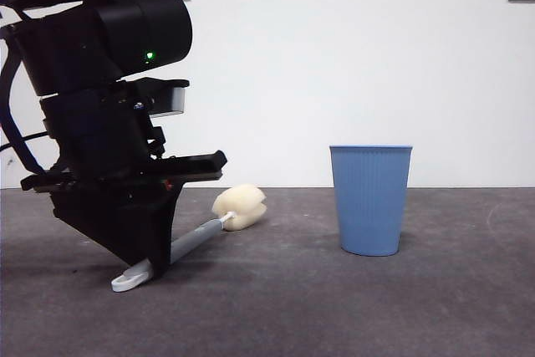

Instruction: Pick up the cup brush,pick up the cup,insert the brush into the cup,clean the cup,put the cup brush back,put the cup back to the fixed position on the table

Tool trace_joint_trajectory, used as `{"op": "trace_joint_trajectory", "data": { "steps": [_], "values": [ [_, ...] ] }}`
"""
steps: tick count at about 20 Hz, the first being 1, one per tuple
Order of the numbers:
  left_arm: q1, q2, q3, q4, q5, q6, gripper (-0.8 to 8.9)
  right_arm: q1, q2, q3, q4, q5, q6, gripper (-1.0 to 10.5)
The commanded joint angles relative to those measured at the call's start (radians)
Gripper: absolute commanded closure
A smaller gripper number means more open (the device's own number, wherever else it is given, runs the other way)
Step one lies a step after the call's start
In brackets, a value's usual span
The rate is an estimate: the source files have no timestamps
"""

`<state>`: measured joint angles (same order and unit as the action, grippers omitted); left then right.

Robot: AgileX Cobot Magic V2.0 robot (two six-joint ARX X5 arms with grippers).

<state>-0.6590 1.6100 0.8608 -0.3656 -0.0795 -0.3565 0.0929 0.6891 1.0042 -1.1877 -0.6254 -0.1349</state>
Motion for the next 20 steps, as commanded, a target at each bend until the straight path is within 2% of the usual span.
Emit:
{"op": "trace_joint_trajectory", "data": {
  "steps": [1, 6, 12, 17, 18, 20],
  "values": [
    [-0.008, 0.01, -0.002, -0.006, 0.006, 0.001, 8.21, 0.002, 0.0, 0.003, 0.005, -0.002, 0.008, 3.5],
    [-0.007, -0.028, -0.002, -0.047, 0.005, 0.016, 8.21, 0.002, 0.01, 0.003, 0.005, -0.002, 0.037, 3.5],
    [-0.007, -0.201, -0.002, -0.109, 0.004, 0.046, 8.21, 0.016, 0.054, 0.0, 0.089, -0.005, 0.066, 3.5],
    [-0.007, -0.405, -0.002, -0.204, 0.003, 0.073, 8.21, 0.069, 0.109, -0.152, 0.353, 0.004, 0.171, 3.5],
    [-0.007, -0.437, -0.002, -0.221, 0.003, 0.073, 8.21, 0.088, 0.113, -0.2, 0.424, 0.022, 0.201, 3.5],
    [-0.007, -0.499, -0.002, -0.251, 0.003, 0.074, 8.21, 0.146, 0.123, -0.306, 0.587, 0.133, 0.248, 3.5]
  ]
}}
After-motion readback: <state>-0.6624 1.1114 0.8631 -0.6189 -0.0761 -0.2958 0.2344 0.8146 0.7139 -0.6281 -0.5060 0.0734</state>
